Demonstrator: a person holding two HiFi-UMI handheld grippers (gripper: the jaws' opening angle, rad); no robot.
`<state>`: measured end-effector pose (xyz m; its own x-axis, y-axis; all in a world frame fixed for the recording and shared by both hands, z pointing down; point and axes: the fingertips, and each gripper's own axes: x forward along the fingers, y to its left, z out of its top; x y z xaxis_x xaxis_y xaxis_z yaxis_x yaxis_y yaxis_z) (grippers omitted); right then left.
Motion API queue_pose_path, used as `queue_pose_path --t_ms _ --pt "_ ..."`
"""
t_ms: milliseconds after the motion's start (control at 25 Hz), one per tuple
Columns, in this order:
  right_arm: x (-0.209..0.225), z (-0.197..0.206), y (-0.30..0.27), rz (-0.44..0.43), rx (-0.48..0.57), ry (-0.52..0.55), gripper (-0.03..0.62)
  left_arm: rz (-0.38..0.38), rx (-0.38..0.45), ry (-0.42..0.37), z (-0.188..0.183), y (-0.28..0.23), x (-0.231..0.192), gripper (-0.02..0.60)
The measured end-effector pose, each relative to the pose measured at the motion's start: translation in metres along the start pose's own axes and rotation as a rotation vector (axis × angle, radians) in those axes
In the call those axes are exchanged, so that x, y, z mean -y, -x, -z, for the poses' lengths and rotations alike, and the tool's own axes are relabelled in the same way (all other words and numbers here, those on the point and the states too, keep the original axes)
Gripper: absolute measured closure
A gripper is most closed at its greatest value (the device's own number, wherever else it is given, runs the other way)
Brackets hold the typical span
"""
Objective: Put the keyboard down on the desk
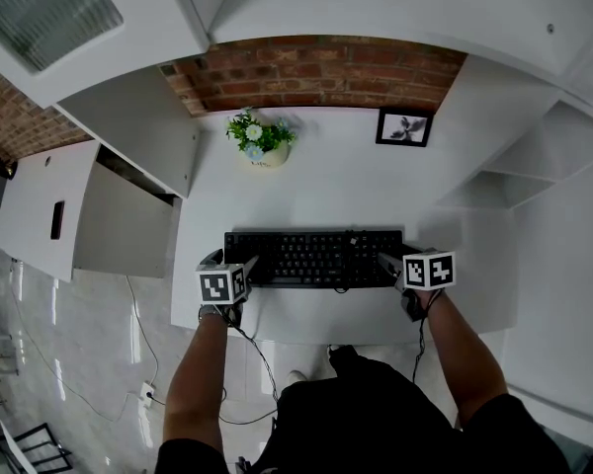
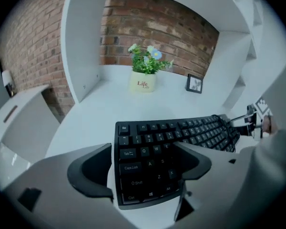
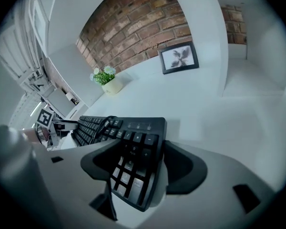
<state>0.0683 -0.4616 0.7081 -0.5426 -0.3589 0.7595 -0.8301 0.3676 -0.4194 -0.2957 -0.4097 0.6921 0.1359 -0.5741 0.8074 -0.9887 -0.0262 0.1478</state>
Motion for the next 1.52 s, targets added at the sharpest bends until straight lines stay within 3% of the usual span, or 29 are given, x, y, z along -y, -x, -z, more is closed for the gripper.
queue_pose_path --t_ms 120,480,960,1080,1280,1320,1400,1520 --pt "0.000 0.000 0.002 0.032 0.014 0.014 0.318 -0.046 0.047 -0.059 -0.008 0.006 0.001 0.190" --pt "-0.009 -0.016 0.029 0.145 0.123 0.118 0.318 -0.035 0.168 -0.023 -0.019 0.046 -0.002 0.193" --pt "-0.077 -0.030 0.080 0.101 0.336 0.146 0.331 0.021 0.366 -0.083 -0.044 0.128 0.017 0.195" --pt "-0.099 -0.032 0.097 0.098 0.401 0.156 0.384 0.042 0.417 -0.092 -0.045 0.155 0.020 0.195" --pt "-0.138 -0.029 0.130 0.114 0.510 0.183 0.561 0.070 0.500 -0.131 -0.041 0.203 0.024 0.209" --pt "-0.147 -0.027 0.137 0.113 0.527 0.188 0.570 0.069 0.515 -0.135 -0.039 0.213 0.022 0.226" --pt "-0.166 -0.021 0.150 0.097 0.557 0.192 0.575 0.059 0.553 -0.135 -0.036 0.235 0.019 0.356" --pt "-0.196 -0.010 0.172 0.066 0.598 0.203 0.576 0.066 0.621 -0.126 -0.030 0.271 0.020 0.489"
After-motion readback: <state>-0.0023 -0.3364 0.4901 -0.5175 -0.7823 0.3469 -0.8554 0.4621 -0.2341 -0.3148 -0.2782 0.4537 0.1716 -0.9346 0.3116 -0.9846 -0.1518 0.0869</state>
